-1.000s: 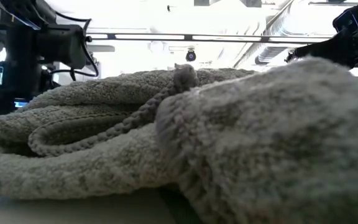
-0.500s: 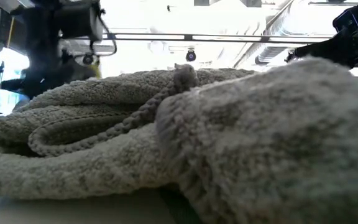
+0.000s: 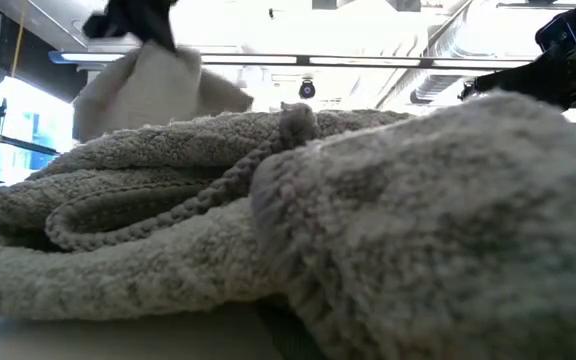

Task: Sort microfiber towel by color & place in baskets
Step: Put the middle left gray towel into the left transparent bin

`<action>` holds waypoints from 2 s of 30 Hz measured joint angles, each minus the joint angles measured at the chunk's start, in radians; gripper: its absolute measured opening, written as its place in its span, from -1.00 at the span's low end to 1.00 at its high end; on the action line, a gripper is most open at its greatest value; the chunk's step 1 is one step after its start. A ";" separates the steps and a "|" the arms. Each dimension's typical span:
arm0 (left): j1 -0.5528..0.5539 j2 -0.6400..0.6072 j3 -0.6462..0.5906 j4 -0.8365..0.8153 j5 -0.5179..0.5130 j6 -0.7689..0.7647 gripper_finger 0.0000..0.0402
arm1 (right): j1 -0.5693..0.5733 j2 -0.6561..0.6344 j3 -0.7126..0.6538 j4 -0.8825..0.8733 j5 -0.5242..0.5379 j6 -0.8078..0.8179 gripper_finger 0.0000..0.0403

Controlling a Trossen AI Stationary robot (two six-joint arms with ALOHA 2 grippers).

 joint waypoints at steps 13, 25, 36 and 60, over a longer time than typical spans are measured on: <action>0.255 0.000 0.348 -0.094 -0.176 0.352 -0.99 | 0.000 0.000 0.000 0.000 0.000 0.000 -1.00; 0.627 -0.001 0.469 -0.094 -0.175 0.685 -1.00 | 0.000 0.000 0.000 0.000 0.000 0.000 -1.00; 0.801 0.027 0.362 -0.191 -0.175 0.724 -1.00 | 0.000 0.000 0.000 0.000 0.000 0.000 -1.00; 0.928 0.028 -0.250 0.232 0.146 0.601 -0.91 | 0.000 0.000 0.000 0.000 0.000 0.000 -1.00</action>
